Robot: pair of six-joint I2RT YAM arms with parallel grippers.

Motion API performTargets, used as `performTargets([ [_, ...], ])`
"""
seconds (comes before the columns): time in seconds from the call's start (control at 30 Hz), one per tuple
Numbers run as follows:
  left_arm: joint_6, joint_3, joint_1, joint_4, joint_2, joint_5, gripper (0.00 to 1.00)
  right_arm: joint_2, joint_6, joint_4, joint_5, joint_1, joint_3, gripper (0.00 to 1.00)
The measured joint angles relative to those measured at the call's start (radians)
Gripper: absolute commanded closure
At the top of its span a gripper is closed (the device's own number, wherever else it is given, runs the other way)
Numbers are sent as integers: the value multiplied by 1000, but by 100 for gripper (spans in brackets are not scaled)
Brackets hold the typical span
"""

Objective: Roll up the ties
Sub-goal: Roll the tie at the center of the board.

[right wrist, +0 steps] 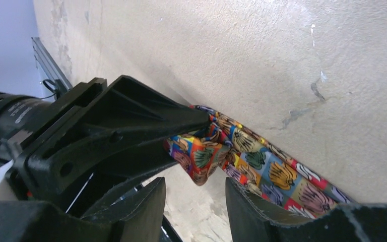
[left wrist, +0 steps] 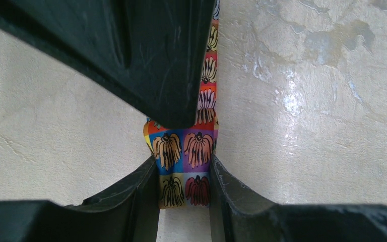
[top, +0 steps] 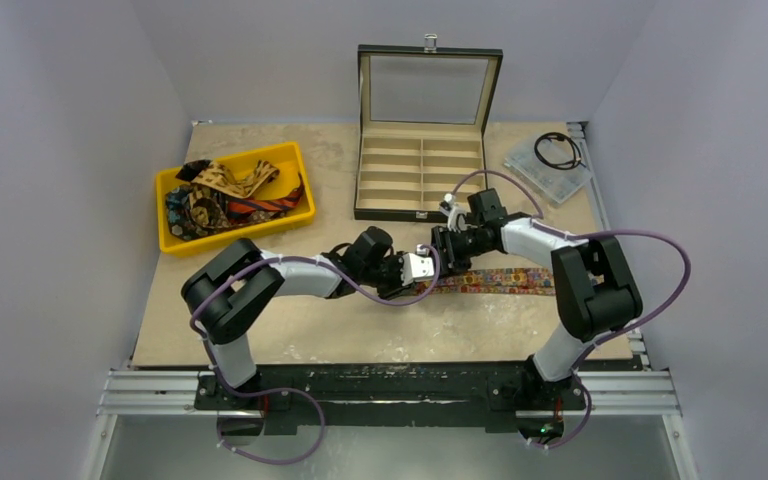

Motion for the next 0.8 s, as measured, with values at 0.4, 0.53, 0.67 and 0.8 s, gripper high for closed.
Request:
performTargets([
  [0.4,16,8,-5,-17,2,-12,78,116,63,87,-4,18,0,85],
  [0.53,20,12,-5,-15,5,-12,77,116,62,98,-10,23,0,100],
  [0.67,19,18,-5,-16,11,-11,75,116,39,93,-18,25,0,100],
  [0.8,17,23,-5,-15,15,-6,75,116,14,86,-8,25,0,100],
])
